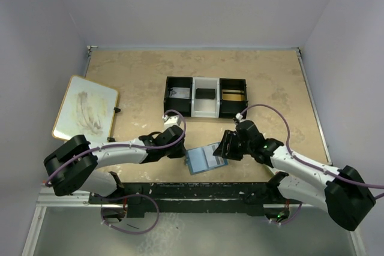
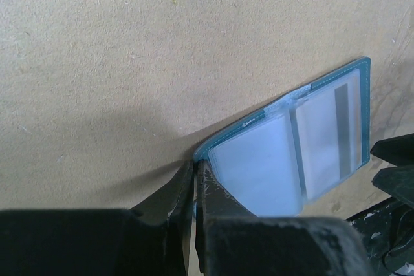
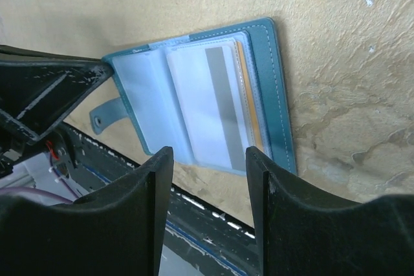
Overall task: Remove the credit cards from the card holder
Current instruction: Adjust the card holder at the center of the board.
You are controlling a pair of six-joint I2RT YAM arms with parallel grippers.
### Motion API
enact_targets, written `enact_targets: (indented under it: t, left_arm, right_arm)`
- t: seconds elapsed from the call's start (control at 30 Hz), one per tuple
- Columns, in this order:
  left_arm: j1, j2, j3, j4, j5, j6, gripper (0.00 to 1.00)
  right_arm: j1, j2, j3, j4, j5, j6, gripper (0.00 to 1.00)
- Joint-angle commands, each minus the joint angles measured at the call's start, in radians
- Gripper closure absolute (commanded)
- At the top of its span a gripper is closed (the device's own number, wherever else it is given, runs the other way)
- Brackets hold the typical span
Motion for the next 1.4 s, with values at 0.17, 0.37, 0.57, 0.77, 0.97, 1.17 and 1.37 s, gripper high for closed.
enact_targets:
  t: [0.17,0.37,0.57,0.77,0.97,1.17,1.37]
  left_arm:
    - [-0.003,-0.001,0.048,0.011,-0.005,0.016,1.0]
    - [-0.003,0.016,0.057,0.008,-0.002,0.018,1.0]
    - [-0.003,0.027,0.064,0.008,-0.004,0.023,1.0]
    - [-0.003,0.029,0.071,0.0,-0.007,0.027,1.0]
    - [-0.003,0.032,0.082,-0.01,-0.013,0.036,1.0]
    - [-0.003,0.039,0.088,-0.009,-0.01,0.034,1.0]
    - [-0.003,0.041,0.087,-0.01,-0.007,0.033,1.0]
  right_arm:
    - [0.004,0.117,-0.018,0.079,-0.053,-0.051,0.48]
    - [0.004,0.144,-0.036,0.118,-0.084,-0.05,0.48]
    - [0.004,0.074,-0.085,0.261,-0.181,0.003,0.49]
    - [0.004,0.005,-0.108,0.318,-0.199,0.073,0.5]
    - [0.004,-0.033,-0.115,0.293,-0.198,0.09,0.52]
    - [0.004,-0.029,-0.14,0.34,-0.222,0.106,0.53]
    - [0.004,0.011,-0.124,0.326,-0.186,0.109,0.63]
